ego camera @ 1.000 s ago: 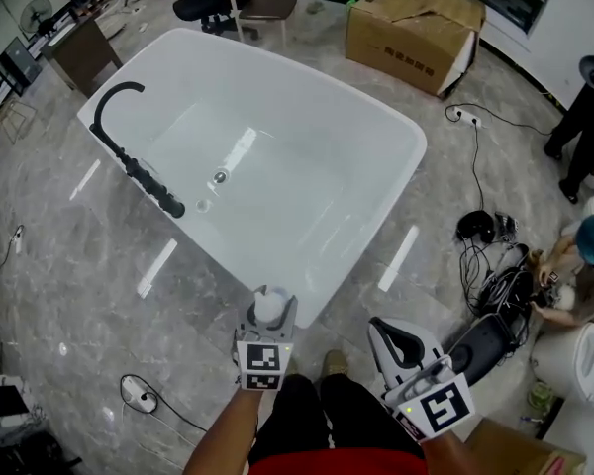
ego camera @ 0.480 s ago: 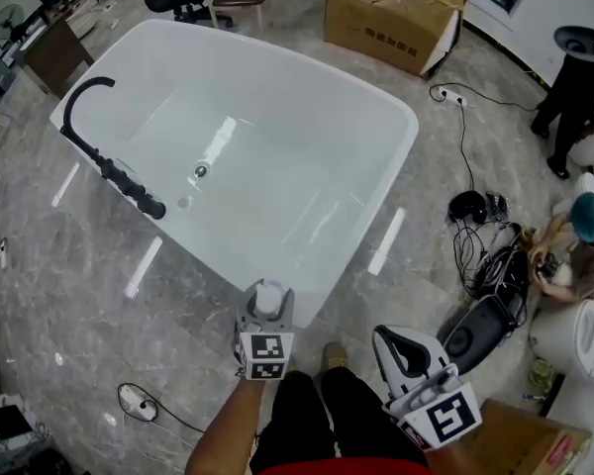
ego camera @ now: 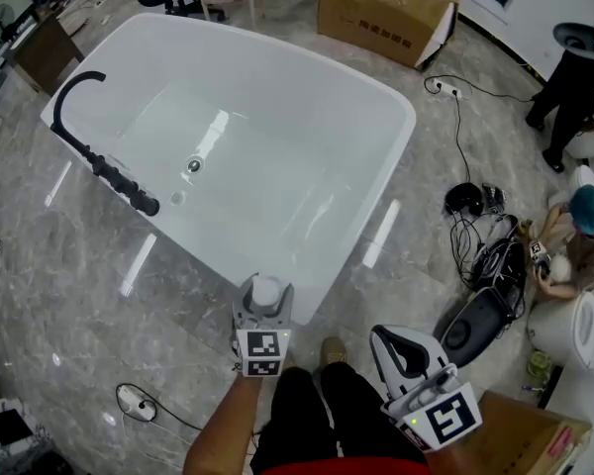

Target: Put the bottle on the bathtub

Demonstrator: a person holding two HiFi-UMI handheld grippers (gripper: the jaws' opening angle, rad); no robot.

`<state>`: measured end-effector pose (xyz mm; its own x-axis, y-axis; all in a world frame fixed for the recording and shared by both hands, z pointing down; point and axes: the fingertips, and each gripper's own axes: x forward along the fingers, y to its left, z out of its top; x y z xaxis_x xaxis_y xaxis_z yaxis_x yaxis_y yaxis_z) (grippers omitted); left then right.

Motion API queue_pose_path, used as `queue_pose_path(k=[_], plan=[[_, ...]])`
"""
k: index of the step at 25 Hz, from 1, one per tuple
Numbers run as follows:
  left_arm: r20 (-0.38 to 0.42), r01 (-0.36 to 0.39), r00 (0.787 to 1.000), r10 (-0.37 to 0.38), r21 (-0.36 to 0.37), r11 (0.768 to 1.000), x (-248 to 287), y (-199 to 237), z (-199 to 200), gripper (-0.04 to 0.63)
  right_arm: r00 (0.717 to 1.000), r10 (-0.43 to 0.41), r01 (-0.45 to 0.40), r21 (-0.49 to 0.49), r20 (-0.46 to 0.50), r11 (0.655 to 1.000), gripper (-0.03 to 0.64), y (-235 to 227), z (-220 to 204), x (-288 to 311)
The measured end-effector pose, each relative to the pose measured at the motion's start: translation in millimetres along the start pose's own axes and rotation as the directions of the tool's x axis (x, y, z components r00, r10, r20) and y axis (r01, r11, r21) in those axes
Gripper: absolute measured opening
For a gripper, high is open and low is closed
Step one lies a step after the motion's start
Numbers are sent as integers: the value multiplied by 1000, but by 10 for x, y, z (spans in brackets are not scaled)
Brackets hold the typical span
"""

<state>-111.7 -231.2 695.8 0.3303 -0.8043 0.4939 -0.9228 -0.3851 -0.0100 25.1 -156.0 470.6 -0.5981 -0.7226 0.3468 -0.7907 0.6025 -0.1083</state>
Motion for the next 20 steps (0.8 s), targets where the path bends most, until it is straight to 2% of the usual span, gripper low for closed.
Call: queue_pose_path(k=[3,7,10,14,20], plan=[[22,24,999,-24,-12,1000,-14,2,39,299,1000,6,-6,1,0,1000,5,20,1,28],[63,30,998,-30,3,1000,-142,26,136,319,1000,13,-13,2,2,1000,5,35,6,79],[108,8,994,-8,2,1000,-404,115,308,322,999,26,-26,1,18,1000,5,55,88,151],[181,-8,983,13,-27,1000,-853,162,676,322,998,50,-50,-6,46,999,5,68,238,224],[254,36,967,-21,-54,998,-1491,-18,1404,321,990,99,-96,-28,102,995,5,173,536,244]])
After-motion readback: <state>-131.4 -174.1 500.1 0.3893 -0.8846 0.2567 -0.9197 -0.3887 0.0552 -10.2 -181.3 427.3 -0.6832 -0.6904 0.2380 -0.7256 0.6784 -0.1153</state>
